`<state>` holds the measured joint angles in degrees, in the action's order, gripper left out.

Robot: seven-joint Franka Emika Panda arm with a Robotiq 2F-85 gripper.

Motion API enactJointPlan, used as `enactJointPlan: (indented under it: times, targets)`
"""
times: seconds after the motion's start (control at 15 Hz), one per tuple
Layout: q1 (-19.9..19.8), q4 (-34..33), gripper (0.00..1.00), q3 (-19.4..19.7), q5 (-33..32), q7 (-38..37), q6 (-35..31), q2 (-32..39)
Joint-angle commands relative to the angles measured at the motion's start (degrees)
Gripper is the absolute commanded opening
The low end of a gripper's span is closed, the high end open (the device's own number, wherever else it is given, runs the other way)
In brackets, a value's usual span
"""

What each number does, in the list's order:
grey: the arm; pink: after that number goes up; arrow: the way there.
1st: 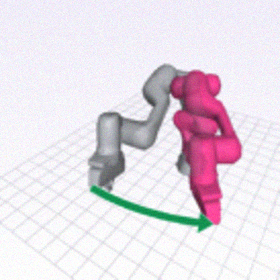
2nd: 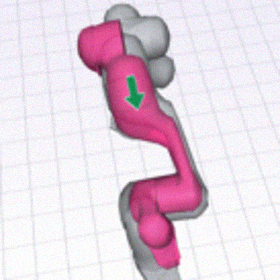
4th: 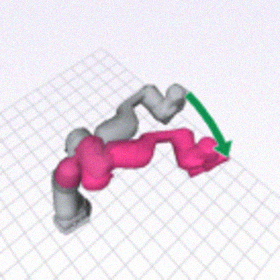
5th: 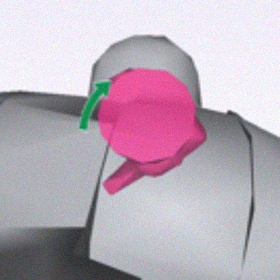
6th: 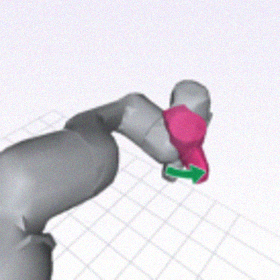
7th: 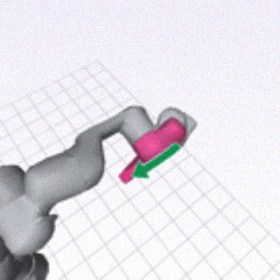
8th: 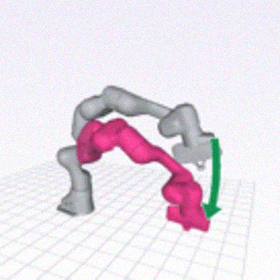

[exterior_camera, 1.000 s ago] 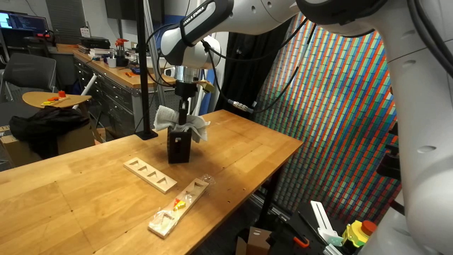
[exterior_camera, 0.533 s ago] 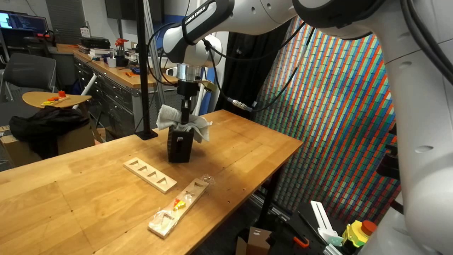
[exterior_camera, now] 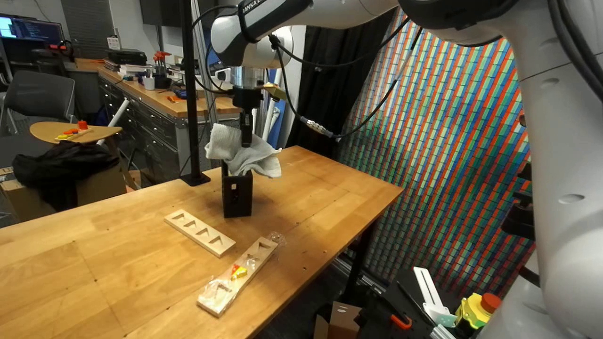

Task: Stuff the towel into the box

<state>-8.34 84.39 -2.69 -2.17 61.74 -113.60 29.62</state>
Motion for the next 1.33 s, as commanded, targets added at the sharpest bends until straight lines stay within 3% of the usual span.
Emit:
enactJointPlan:
  times: [0.0, 0.53, 1.27]
  targets:
    - [0.9, -1.1, 0.02, 0.9, -1.9, -0.4, 1.5, -1.7]
    - [-0.8, -0.8, 0.02, 0.0, 2.9, 0.1, 1.5, -0.9]
    - [4.4, -1.5, 0.02, -0.1, 0.6, -7.6, 2.9, 1.6]
